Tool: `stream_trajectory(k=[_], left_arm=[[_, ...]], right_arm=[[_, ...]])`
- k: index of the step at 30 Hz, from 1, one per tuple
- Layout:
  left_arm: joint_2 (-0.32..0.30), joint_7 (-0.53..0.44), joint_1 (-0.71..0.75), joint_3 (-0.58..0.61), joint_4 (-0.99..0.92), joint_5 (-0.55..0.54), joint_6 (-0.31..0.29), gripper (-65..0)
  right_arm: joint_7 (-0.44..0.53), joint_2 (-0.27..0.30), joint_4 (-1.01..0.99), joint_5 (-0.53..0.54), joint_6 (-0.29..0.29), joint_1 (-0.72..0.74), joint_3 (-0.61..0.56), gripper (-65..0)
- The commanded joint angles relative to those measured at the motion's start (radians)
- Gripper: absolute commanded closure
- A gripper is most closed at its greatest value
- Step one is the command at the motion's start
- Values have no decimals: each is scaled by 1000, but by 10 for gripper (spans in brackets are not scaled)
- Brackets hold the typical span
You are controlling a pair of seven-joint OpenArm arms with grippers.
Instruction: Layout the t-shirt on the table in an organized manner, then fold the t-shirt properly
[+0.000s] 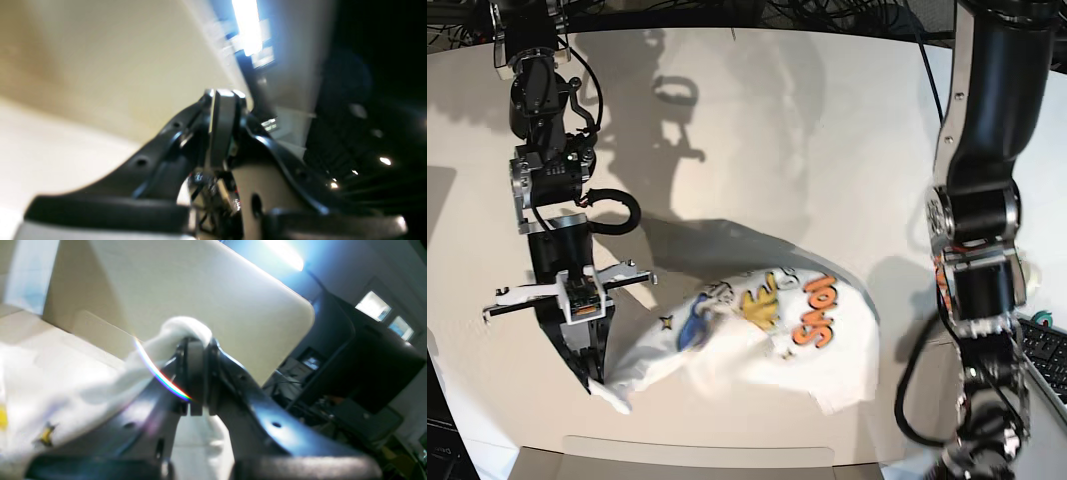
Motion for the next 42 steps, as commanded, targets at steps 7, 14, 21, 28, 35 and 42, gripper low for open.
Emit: stream_trajectory(k=[7,14,21,28,35,42], left_arm=[[-12,-15,194,-1,167,-25,-20,-2],[-10,41,500,5,278,-91,-20,-95],[75,177,542,56,275,-117,-20,-208],[129,183,541,335,270,-114,-16,-208],[230,176,523,527,74,-73,-14,-209],[238,145,453,593,-29,65,-14,-210]], right_arm=[[34,26,21,-9,-4,-58,13,0],[28,38,16,-9,-4,-385,9,0],[-110,17,11,-10,-4,-612,1,0],[-333,-41,-18,-9,-3,-675,-4,0],[-426,-34,-22,-9,-3,-692,-5,0],[-564,-32,-24,-9,68,-692,-17,0]])
